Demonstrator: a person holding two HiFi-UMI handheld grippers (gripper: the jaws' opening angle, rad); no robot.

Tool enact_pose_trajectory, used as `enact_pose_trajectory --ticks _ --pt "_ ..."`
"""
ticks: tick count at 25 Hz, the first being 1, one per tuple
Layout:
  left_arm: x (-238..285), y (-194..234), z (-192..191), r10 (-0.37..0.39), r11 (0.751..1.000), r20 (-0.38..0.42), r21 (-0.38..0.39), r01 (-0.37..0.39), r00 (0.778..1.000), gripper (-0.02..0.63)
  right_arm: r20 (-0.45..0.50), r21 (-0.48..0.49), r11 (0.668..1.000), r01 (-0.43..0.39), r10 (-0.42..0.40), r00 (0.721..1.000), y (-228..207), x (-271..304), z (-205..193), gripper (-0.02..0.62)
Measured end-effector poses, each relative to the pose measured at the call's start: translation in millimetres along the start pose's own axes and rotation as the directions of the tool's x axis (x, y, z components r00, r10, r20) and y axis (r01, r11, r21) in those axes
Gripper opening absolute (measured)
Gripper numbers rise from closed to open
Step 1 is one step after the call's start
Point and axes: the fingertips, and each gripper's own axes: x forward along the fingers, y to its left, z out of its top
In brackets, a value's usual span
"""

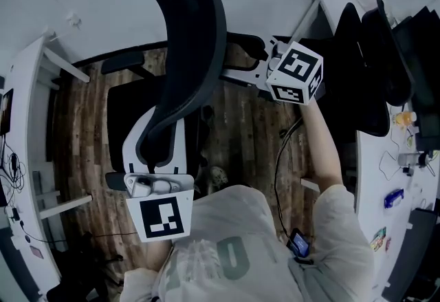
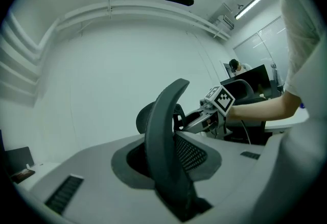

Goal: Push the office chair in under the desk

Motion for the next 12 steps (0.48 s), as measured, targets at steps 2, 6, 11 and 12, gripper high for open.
enact_pose_trajectory --ticks 2,6,11,12 --pt "-2 0 0 -0.001 1.000 0.003 -0.001 0.001 1.000 0.127 -0.002 0.008 1.000 -0.026 0.026 1.000 1 1 0 0.316" --pt "-7 1 -3 -0.001 1.000 0.004 -0.011 0.001 1.000 0.127 -0.022 -0.035 0.996 -0.086 0.086 0.996 12 9 2 0.319" --pt "-15 3 -4 0.005 1.000 0.001 -0.026 -0.005 1.000 0.127 0.003 -0.069 0.992 -0.104 0.104 0.995 26 11 7 0.320" --pt "-16 3 -5 0.005 1.000 0.001 -0.027 -0.005 1.000 0.127 0.003 -0.066 0.993 -0.099 0.099 0.995 27 11 7 0.319"
